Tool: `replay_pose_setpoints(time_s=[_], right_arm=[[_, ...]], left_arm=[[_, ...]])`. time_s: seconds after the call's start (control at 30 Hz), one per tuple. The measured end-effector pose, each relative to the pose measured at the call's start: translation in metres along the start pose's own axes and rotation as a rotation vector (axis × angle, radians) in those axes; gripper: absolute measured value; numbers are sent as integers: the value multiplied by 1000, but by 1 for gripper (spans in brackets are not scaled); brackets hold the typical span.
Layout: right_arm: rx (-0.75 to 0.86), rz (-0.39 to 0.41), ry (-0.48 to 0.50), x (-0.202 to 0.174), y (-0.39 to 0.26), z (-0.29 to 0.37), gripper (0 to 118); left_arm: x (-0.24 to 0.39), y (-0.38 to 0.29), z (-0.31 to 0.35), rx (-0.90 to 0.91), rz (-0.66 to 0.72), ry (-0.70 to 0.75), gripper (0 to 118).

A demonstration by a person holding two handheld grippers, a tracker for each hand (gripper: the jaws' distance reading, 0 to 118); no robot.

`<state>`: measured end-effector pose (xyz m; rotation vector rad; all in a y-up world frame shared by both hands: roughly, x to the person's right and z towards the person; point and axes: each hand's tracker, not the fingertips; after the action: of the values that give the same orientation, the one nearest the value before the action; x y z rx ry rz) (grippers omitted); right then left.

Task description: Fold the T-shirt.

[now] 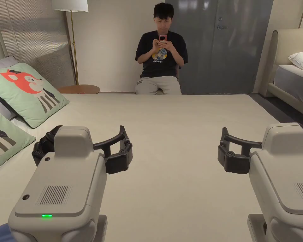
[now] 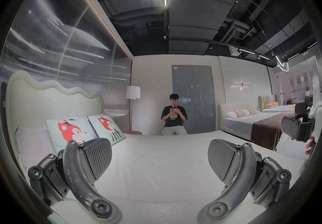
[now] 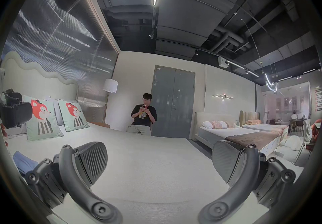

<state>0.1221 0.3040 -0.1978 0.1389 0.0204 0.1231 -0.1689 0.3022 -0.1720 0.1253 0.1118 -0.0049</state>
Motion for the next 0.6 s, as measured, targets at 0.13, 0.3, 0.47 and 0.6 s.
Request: replay_pose_setpoints(time_s=[0.13, 0.3, 0.47, 0.6], right_arm=[[2, -5, 0, 0, 0, 0, 118], [2, -2, 0, 0, 0, 1, 118], [2, -5, 1, 0, -1, 1, 118], [2, -7, 2, 0, -1, 2, 118]], left_arm=[[0, 1, 1, 3, 1, 2, 110], [-1, 1, 1, 4, 1, 5, 110], [0, 1, 3, 3, 3, 4, 110], [1, 2, 3, 5, 1, 4, 110]])
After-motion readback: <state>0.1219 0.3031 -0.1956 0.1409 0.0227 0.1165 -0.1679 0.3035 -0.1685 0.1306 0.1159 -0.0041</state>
